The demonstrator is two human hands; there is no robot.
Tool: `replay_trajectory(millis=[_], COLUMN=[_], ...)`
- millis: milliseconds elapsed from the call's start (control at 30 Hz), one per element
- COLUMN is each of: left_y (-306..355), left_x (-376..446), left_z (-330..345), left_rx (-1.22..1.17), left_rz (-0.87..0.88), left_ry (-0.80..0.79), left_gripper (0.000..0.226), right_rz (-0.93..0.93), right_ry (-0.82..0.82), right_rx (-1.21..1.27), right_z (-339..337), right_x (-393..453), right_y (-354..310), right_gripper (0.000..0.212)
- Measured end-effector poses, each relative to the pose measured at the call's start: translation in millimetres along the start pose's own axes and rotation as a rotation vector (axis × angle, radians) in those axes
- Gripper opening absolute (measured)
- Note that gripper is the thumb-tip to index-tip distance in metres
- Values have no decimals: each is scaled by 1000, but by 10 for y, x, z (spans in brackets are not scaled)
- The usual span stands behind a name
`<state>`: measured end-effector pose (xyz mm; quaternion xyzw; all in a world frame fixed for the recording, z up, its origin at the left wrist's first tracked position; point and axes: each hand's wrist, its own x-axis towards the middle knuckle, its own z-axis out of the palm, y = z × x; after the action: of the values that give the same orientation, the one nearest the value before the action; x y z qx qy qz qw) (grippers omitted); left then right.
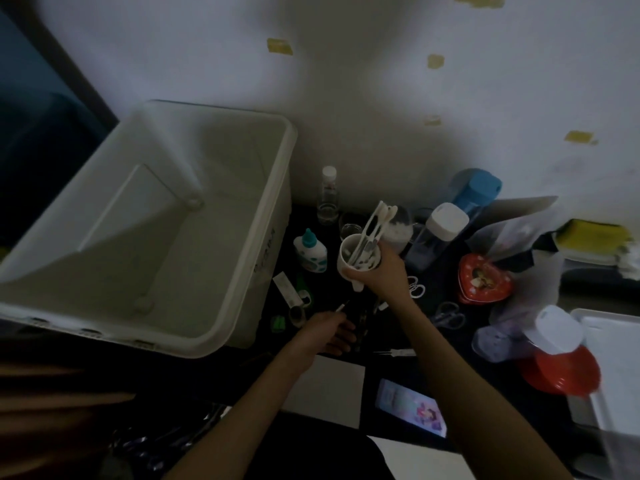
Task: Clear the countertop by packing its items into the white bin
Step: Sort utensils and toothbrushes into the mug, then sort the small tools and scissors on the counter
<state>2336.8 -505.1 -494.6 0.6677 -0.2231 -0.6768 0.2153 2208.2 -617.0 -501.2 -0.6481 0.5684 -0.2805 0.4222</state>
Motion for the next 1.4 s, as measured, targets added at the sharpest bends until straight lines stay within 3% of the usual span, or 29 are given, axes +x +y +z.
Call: replay_trajectory(millis=[200, 567, 700, 800, 967, 1133, 1400], left_y=[-34, 9, -39, -171, -451, -717, -812], left_x=[-171, -463, -666, -760, -799, -736, -789], left_z=[-36, -308, -457, -568, -684, -796, -902], left_rx=[243, 496, 750, 885, 1116, 1129, 948], left_rz=[148, 531, 751, 753, 588, 548, 563], left_ry=[-52, 235, 312, 368, 425, 464, 598], left_gripper=[30, 12, 16, 26, 43, 30, 13], right_rz=[62, 39, 36, -13, 0, -32, -41], right_ry=[-97, -117, -4, 42, 87, 113, 157], right_rx=[-133, -193, -279, -279, -124, -168, -197], right_z=[252, 429, 117, -42, -120, -92, 95], right_x=[287, 573, -84, -529, -1157, -1548, -1854], right_y=[241, 777, 284, 307, 488, 603, 431], right_gripper=[72, 90, 65, 41, 19, 18, 15])
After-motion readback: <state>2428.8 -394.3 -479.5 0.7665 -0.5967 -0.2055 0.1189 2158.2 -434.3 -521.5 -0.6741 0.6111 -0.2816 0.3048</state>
